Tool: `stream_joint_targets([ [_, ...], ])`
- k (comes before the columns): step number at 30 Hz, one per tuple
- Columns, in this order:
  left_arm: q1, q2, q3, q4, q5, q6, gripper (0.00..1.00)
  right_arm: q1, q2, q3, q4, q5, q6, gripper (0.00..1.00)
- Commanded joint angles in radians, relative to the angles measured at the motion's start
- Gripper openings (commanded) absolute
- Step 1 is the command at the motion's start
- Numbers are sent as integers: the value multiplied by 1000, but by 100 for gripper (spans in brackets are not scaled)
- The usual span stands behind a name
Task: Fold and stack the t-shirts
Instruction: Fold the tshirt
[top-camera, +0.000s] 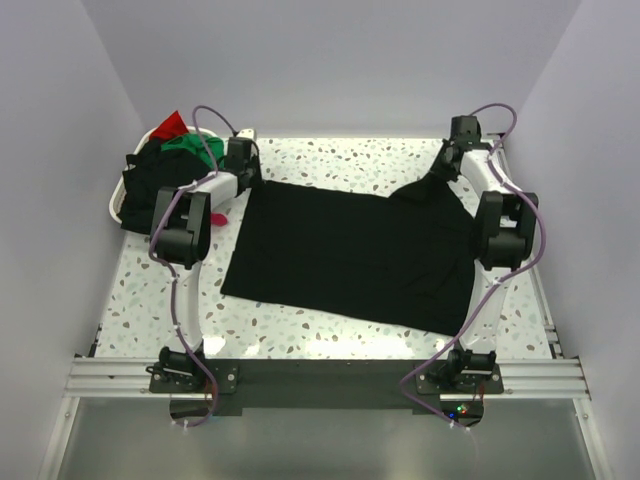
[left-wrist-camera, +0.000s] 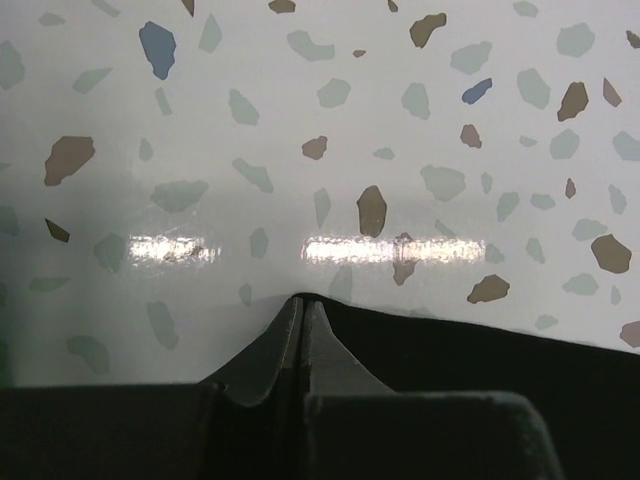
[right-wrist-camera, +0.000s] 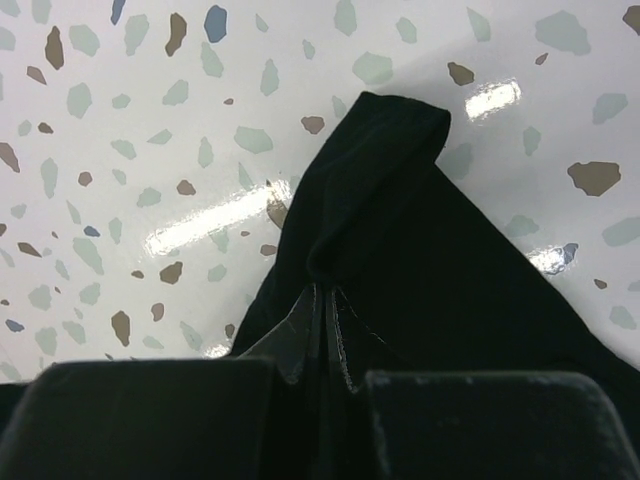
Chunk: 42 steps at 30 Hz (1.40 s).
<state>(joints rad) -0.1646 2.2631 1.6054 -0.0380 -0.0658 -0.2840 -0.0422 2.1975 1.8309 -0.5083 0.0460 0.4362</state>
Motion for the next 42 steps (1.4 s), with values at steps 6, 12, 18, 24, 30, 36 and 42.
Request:
stream_joint_targets([
  [6,7,-62,-90,193,141,-20,0,-28,-4,140,-36,-8,-11,0],
  [12,7,-33,-53,291,242,-58,0,-41,53,277,-85,8,-19,0],
  [18,8,12,22,365,293,-83,0,-59,136,439,-145,20,-28,0],
  [24,20,45,82,421,345,-112,0,-64,168,525,-171,22,-30,0],
  [30,28,33,64,434,405,-107,0,-62,-3,331,-130,17,-22,0],
  [36,31,-56,-64,418,340,-70,0,-59,-315,-34,-65,44,-43,0],
  [42,31,-135,-174,403,290,-49,0,-39,-519,-294,-67,92,-57,0],
])
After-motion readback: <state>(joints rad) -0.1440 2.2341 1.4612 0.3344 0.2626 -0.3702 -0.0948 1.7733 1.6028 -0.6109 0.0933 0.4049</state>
